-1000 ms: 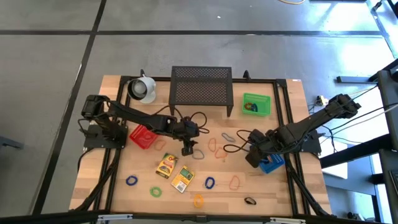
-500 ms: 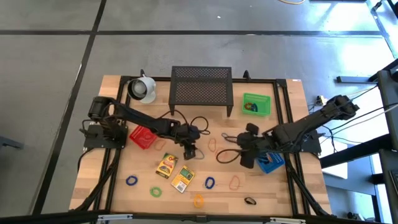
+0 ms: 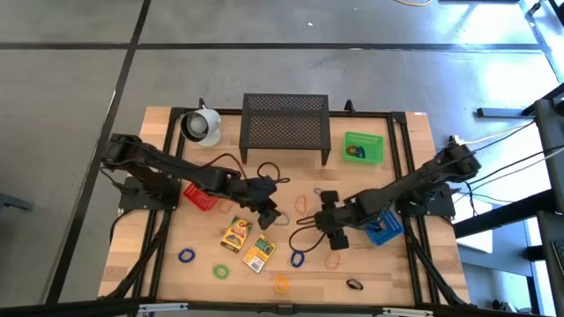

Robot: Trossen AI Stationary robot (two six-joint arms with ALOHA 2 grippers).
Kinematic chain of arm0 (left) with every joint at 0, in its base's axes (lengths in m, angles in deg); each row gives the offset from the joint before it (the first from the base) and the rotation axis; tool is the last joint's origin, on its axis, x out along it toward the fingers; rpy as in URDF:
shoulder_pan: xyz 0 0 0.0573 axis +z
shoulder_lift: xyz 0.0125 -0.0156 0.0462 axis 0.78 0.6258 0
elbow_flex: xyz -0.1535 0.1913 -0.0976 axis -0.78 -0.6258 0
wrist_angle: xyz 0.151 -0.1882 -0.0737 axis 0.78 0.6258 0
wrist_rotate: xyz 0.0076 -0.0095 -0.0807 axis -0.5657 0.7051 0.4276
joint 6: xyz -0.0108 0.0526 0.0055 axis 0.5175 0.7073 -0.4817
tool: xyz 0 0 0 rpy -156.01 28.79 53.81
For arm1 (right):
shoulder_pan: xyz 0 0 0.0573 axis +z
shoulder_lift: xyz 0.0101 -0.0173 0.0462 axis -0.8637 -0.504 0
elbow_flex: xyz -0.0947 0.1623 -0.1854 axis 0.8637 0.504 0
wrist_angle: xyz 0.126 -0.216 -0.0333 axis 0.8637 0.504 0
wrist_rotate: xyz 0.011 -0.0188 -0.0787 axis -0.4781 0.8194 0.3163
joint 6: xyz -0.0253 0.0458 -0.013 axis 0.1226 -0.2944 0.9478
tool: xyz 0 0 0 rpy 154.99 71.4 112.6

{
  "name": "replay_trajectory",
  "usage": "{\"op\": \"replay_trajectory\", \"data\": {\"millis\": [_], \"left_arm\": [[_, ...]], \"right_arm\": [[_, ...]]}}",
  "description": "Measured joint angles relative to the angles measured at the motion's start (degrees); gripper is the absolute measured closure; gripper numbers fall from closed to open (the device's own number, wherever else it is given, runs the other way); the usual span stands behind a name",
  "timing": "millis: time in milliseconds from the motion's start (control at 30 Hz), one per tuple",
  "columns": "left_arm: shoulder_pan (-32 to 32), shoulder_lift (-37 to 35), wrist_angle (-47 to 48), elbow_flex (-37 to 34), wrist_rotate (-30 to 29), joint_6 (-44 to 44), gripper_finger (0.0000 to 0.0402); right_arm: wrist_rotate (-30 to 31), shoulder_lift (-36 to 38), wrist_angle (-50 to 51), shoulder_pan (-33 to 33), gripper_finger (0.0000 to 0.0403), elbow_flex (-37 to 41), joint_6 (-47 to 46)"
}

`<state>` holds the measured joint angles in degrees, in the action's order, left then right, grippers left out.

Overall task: Pick & Place Office Desk Supplies
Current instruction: Put the orange rubber band into the blue bin

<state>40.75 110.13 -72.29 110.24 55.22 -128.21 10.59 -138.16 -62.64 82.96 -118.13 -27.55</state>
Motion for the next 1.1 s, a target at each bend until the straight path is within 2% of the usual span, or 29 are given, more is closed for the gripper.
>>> {"op": "replay_trajectory", "data": {"millis": [233,433,567,800,967,1100], "left_arm": [[-4.47,-2.92,-1.07,0.02,-6.14,-0.85,0.0226],[-6.37,-3.43,-0.05,0.00,-6.77,-2.91,0.0226],[-6.84,-3.43,-0.30,0.00,-7.23,-3.26,0.0226],[-6.75,-3.43,-0.09,0.00,-8.45,-3.63,0.0226],[-6.64,-3.43,-0.03,0.00,-8.40,-1.55,0.0226],[-6.64,-3.43,0.28,0.00,-8.48,-0.04,0.0226]], "right_arm": [[5.41,-6.85,-3.42,-0.04,0.0195,0.02,1.64],[3.62,-8.77,-4.41,-1.16,0.0206,-0.24,-2.36],[1.61,-8.89,-4.41,-2.38,0.0248,-0.22,-6.09],[0.80,-9.09,-4.65,-2.97,0.0386,-0.20,-12.28],[0.16,-8.42,-4.08,-2.78,0.0390,-0.71,-18.31],[1.59,-4.88,-2.63,-1.77,0.0397,-1.65,-20.27]]}}
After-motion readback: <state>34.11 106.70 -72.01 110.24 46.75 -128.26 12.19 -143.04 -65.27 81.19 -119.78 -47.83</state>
